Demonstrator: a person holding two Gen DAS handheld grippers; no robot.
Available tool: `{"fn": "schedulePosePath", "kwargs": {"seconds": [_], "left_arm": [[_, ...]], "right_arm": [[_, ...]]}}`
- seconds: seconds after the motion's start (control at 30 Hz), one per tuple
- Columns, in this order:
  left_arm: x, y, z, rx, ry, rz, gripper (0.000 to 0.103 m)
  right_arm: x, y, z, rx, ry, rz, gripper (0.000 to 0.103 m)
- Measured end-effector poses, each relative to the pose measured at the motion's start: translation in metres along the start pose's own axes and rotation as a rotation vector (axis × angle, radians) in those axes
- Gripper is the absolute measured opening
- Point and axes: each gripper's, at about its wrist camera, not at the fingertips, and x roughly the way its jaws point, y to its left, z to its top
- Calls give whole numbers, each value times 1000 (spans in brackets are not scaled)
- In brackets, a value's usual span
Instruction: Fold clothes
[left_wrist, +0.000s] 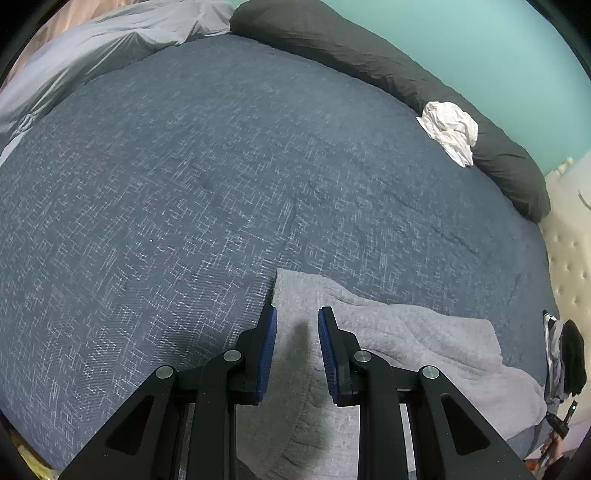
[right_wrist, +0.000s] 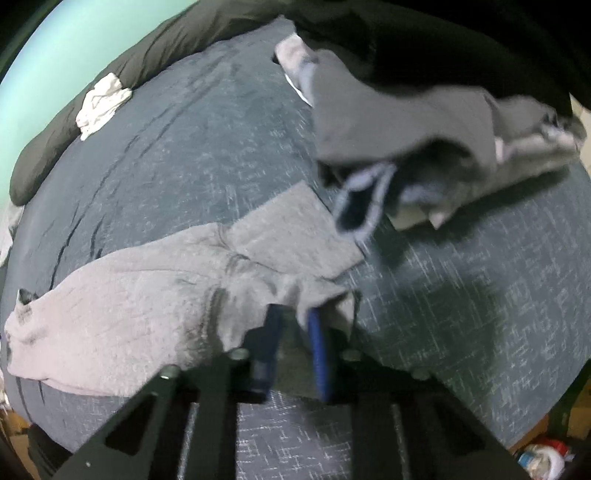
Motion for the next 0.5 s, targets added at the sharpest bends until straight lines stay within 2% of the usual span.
{"fn": "schedulePosePath", "kwargs": {"seconds": [0.03,0.2,0.3,0.4,0.5], "left_arm": [[0,0,0,-1,-1,0,26],[-2,3,0,-5,-3,5,26],[-3,4,-1,-9,-6,6,26],[-4,3,-4,-7,-4,8,26],[-6,2,-8,-5,1,11,26]], "right_arm": [[-3,3,1,-17,-15,-5,6],[-47,28,12,-164,-200,-31,4],[-72,42,26,-202,-297,-34,4],[-68,37,44,-210,-287,-32,4],[-48,39,50,-225,-231,-60,4]]}}
